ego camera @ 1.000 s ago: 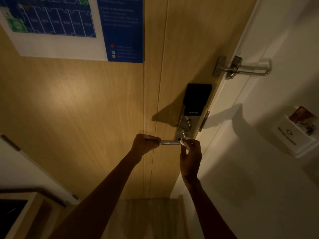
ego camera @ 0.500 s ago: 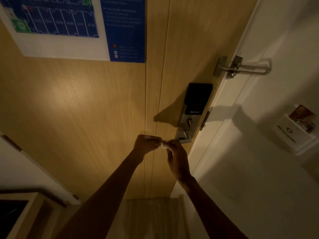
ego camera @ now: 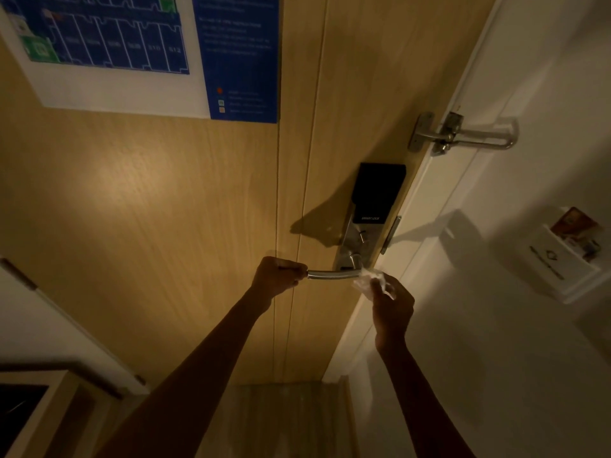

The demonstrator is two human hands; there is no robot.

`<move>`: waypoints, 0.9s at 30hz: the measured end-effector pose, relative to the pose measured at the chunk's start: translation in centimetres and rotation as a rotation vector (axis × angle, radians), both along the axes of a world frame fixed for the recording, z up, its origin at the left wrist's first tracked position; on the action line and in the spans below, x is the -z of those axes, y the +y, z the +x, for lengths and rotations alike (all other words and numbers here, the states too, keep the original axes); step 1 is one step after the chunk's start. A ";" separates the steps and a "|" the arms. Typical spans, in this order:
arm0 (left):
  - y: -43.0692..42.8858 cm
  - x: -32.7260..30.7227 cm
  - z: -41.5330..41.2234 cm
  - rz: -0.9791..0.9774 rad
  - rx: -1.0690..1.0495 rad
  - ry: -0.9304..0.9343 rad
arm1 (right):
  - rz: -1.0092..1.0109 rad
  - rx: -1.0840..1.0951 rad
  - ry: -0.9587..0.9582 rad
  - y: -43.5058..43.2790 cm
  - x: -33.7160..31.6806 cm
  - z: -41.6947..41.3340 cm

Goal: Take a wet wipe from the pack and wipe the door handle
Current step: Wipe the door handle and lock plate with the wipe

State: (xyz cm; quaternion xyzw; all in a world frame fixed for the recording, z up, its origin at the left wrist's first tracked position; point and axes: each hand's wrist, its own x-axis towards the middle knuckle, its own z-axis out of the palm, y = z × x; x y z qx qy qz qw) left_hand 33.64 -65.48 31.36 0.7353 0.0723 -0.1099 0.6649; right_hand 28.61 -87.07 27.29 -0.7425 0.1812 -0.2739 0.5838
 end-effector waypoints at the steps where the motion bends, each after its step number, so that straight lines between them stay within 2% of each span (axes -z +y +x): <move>1: 0.0 0.0 0.1 0.010 0.001 -0.002 | 0.058 0.010 0.029 -0.3 0.1 0.2; 3: 0.0 0.0 0.1 0.018 0.007 -0.006 | 0.166 -0.034 0.068 -0.7 0.2 0.2; 5: 0.0 -0.1 0.1 0.014 0.013 -0.004 | 0.173 -0.113 0.063 -0.9 0.1 -0.2; 7: 0.1 -0.1 0.2 0.012 0.025 -0.006 | 0.075 -0.187 0.075 -0.9 -0.1 -0.5; 11: 0.2 -0.1 0.3 0.030 0.049 0.004 | -0.281 -0.277 0.037 -1.8 0.3 -0.5; 14: 0.3 -0.1 0.4 0.049 0.052 0.006 | -0.396 -0.259 0.023 -2.5 0.8 -0.5; 19: 0.2 0.0 0.5 0.050 0.049 0.003 | -0.313 -0.263 0.069 -2.4 1.9 -0.9; 24: 0.1 -0.1 0.5 0.061 0.031 0.012 | -0.018 -0.172 0.183 -1.8 3.0 -0.9; 27: 0.1 -0.1 0.6 0.064 0.049 -0.002 | 0.132 -0.187 0.208 -1.4 2.8 -0.8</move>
